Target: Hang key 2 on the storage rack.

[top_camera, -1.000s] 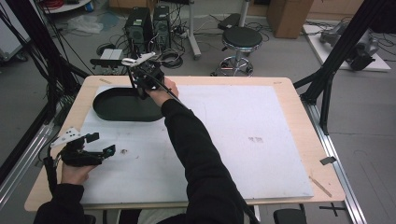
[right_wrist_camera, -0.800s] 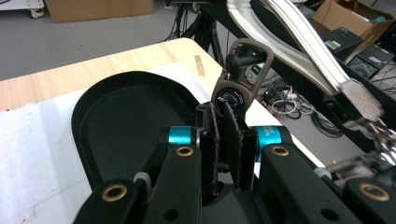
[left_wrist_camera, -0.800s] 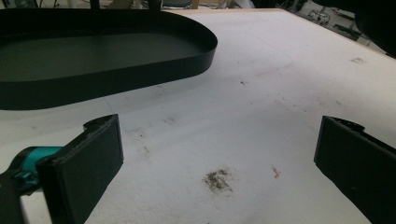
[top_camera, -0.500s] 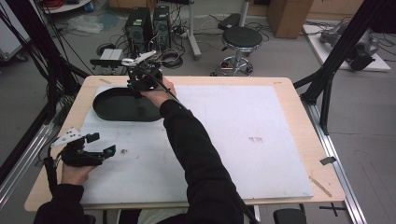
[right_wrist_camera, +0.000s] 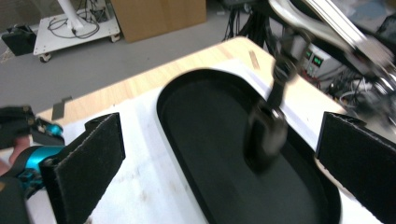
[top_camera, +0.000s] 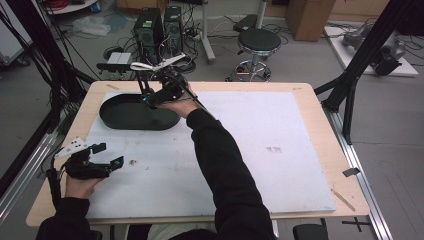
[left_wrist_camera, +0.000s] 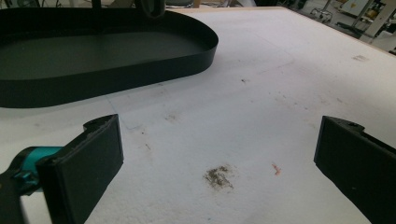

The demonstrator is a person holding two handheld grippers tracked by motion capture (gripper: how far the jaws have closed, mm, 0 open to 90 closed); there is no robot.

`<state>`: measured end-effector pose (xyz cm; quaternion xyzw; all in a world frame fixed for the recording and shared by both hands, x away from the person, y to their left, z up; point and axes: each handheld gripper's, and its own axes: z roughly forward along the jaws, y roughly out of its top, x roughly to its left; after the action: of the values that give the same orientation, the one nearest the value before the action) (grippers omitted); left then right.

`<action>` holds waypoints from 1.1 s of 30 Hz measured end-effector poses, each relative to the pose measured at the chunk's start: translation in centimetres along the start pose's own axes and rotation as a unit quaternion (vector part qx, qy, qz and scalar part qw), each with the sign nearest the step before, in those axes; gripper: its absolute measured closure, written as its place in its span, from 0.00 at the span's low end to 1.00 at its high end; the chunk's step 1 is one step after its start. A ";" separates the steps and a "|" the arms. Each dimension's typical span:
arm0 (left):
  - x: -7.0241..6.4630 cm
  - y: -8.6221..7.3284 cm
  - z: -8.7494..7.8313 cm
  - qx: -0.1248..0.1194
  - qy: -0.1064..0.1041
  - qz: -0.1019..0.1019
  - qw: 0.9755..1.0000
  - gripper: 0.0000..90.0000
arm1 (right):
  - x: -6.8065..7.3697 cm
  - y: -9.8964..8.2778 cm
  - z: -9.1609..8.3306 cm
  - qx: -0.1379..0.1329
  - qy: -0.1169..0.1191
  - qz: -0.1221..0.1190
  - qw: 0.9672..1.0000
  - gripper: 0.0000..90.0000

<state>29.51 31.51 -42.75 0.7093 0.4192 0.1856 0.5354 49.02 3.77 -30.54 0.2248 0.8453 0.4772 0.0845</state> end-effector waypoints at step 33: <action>-0.5 0.2 0.3 0.009 0.015 0.008 1.000 0.02 | -2.8 -6.0 -10.2 -0.031 -0.050 0.014 0.998 0.01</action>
<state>29.56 30.91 -42.55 0.7145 0.4230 0.1965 0.5214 46.03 -8.03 -30.36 0.2571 0.8217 0.4925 0.1271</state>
